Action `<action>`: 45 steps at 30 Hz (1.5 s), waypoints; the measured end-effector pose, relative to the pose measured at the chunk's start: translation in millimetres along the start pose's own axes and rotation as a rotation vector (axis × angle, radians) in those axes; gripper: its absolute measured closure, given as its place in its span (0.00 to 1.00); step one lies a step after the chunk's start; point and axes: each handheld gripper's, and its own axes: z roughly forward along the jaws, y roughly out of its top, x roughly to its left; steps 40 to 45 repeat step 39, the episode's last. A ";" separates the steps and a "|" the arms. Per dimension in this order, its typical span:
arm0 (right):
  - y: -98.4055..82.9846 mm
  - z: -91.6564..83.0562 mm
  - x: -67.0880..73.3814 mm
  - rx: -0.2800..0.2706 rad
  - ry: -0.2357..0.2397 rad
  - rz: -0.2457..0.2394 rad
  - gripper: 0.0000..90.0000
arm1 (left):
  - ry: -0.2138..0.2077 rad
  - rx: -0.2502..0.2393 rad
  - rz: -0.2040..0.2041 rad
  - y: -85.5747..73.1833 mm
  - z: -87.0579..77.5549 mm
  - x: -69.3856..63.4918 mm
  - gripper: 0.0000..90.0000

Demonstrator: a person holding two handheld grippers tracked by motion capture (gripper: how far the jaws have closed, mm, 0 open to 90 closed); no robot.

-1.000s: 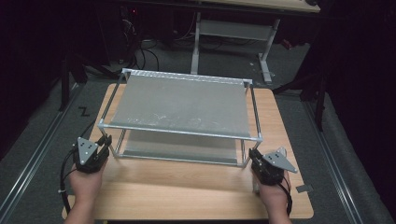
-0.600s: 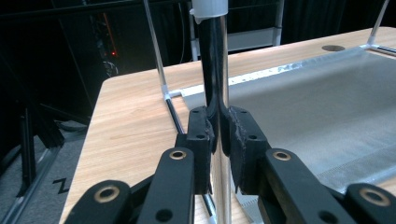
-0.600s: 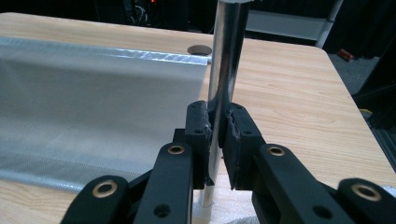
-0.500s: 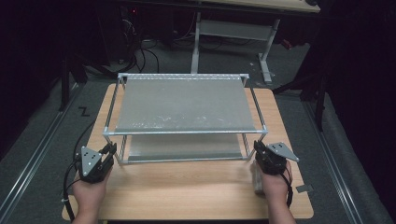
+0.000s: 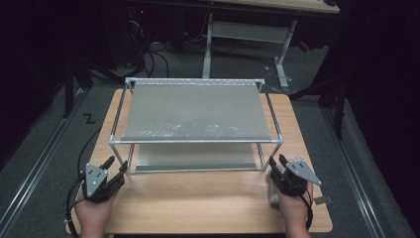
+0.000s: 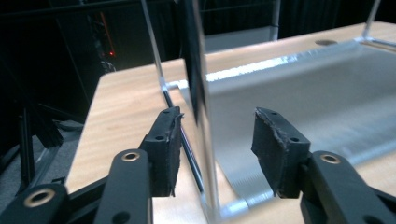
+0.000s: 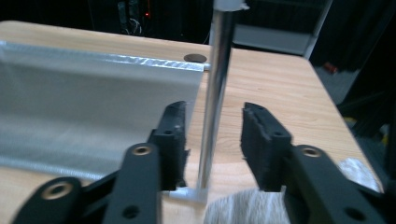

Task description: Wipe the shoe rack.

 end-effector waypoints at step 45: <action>-42.3 -3.6 117.1 0.133 0.313 -0.185 0.40 | -0.396 0.067 0.143 -10.3 6.6 -110.1 0.45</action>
